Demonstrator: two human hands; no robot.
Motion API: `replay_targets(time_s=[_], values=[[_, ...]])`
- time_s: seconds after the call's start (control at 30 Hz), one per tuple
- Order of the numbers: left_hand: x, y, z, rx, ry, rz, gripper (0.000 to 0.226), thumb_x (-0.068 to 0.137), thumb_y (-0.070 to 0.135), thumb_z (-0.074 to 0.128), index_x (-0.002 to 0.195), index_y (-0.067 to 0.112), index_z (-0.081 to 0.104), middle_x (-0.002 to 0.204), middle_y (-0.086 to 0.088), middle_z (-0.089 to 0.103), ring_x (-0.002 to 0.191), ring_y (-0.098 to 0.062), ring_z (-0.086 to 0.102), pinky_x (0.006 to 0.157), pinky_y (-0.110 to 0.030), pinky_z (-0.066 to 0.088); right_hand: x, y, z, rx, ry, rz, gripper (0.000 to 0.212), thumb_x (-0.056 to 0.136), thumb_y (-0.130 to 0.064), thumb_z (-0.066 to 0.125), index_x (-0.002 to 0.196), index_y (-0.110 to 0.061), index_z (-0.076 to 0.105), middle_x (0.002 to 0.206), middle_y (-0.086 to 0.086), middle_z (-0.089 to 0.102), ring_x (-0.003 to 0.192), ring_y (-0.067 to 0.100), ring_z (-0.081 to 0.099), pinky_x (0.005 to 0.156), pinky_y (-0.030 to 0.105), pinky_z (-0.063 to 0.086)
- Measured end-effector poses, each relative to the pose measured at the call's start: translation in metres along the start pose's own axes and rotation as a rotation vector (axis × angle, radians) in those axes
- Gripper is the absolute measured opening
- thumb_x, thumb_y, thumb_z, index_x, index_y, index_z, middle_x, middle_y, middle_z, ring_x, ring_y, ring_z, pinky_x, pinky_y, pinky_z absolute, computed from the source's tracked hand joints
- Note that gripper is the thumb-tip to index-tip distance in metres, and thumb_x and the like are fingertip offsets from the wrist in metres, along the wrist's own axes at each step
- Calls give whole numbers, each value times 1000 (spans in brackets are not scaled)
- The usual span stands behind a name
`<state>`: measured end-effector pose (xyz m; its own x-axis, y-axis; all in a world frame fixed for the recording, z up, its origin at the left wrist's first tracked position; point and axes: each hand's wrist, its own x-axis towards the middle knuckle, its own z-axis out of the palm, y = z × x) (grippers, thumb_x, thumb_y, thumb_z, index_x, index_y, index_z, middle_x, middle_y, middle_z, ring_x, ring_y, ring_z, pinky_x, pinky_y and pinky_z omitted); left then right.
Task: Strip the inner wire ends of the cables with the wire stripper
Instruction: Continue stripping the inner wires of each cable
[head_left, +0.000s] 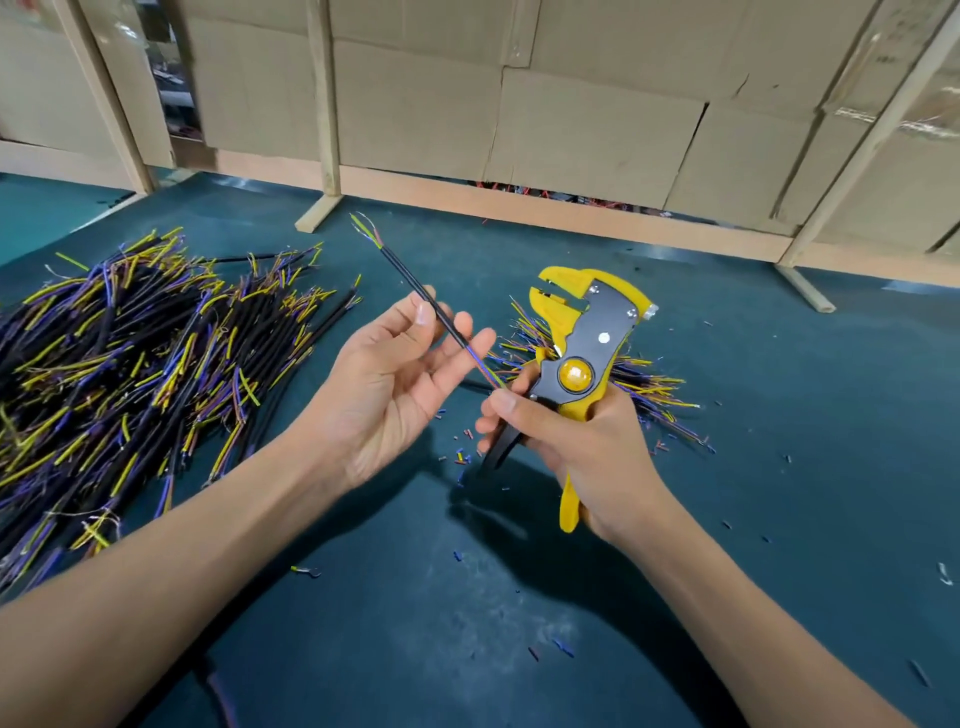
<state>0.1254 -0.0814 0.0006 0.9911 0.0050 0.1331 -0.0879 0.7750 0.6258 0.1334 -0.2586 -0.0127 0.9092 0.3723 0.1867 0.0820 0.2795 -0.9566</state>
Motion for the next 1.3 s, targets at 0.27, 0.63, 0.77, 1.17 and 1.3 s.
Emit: replay_targets(time_s=[0.27, 0.63, 0.77, 1.17, 1.3], values=[[0, -2, -1, 26, 19, -16, 12, 98, 7, 49, 106, 6, 59, 89, -8, 61, 81, -19, 68, 80, -33, 60, 1, 2, -2, 14, 52, -37, 15, 81, -3, 74, 78, -17, 71, 77, 7, 66, 72, 34, 68, 71, 45, 58], [-6, -8, -2, 524, -21, -96, 37, 81, 12, 67, 117, 1, 63, 76, -14, 67, 71, -30, 68, 79, -43, 60, 2, 1, -5, -122, 156, -102, 12, 77, -6, 77, 77, -16, 70, 74, 9, 68, 69, 33, 69, 77, 63, 59], [-5, -2, -5, 592, -70, -179, 43, 81, 14, 70, 122, 3, 65, 76, -7, 61, 64, -18, 61, 65, -30, 57, 3, -1, -6, -116, 183, -135, 17, 79, -6, 74, 74, -22, 70, 70, 9, 69, 65, 33, 67, 76, 68, 56], [-6, 19, -15, 630, -278, -609, 35, 67, 24, 92, 94, 11, 74, 78, -6, 60, 63, -14, 61, 58, -26, 52, 5, 2, -6, -130, 188, -114, 10, 78, -8, 73, 73, -17, 69, 70, 12, 69, 69, 35, 67, 82, 66, 56], [-6, 23, -18, 556, -299, -619, 41, 74, 11, 83, 113, 6, 71, 85, -9, 61, 74, -17, 65, 66, -29, 56, 4, 2, -7, -117, 149, -74, 6, 78, -7, 72, 76, -11, 68, 75, 25, 67, 67, 40, 64, 75, 59, 58]])
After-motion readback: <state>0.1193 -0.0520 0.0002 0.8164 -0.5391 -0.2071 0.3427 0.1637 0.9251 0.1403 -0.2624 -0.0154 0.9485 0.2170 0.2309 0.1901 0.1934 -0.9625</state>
